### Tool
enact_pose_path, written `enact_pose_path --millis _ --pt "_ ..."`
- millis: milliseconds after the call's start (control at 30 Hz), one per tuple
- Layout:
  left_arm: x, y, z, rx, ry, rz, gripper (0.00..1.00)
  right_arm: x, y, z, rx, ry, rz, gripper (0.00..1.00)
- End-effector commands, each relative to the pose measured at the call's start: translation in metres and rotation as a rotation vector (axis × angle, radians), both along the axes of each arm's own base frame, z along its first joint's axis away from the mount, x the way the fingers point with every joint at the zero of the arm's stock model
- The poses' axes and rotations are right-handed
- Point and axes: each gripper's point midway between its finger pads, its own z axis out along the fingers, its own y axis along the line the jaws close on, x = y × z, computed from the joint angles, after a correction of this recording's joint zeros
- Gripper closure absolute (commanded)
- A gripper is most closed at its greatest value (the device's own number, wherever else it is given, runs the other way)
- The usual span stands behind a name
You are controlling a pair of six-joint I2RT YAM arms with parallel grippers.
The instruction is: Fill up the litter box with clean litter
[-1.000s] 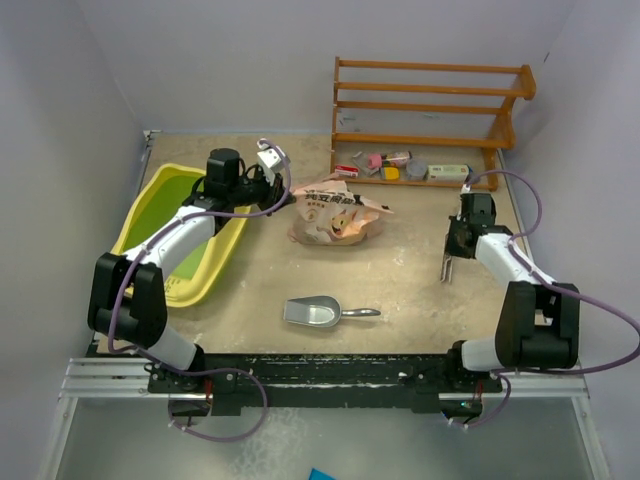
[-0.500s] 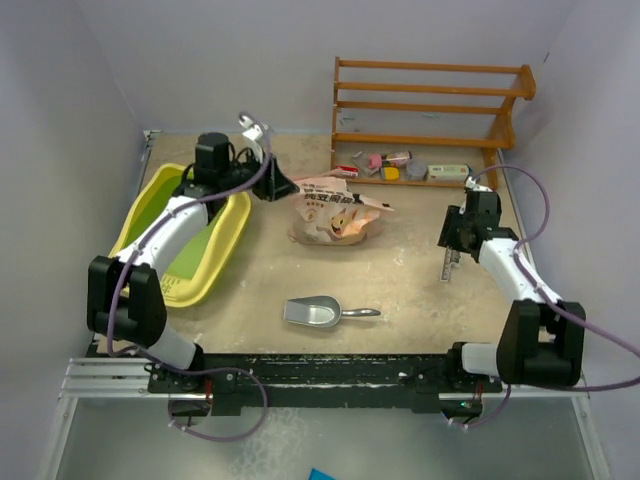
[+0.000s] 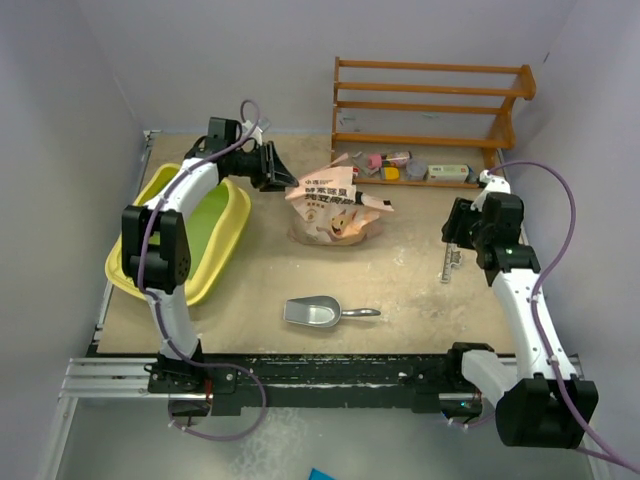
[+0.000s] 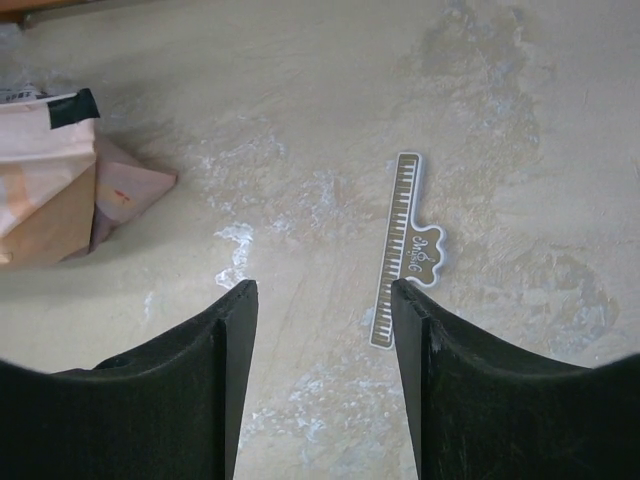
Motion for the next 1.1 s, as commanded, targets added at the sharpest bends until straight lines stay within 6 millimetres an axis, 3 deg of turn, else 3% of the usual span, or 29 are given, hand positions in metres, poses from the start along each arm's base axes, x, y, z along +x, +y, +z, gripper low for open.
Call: enact_pose_path --millis 0,333,633,833,1067 --pt "-0.007 -0.007 0.042 -0.028 -0.081 -0.039 0.59 -0.003 0.011 0.019 0.019 -0.037 0.065 0.42" --pt "-0.012 -0.023 0.068 -0.185 -0.218 -0.155 0.64 -0.003 0.033 0.021 0.1 -0.051 0.159 0.42" --pt "-0.024 -0.038 0.095 -0.189 -0.41 -0.209 0.63 -0.004 0.074 0.026 0.259 -0.035 0.356 0.45" --pt "-0.026 -0.048 0.108 -0.202 -0.498 -0.224 0.63 -0.002 0.079 0.024 0.282 -0.02 0.378 0.45" --pt "-0.033 -0.05 0.101 -0.157 -0.551 -0.273 0.61 -0.002 0.078 0.024 0.274 -0.017 0.38 0.45"
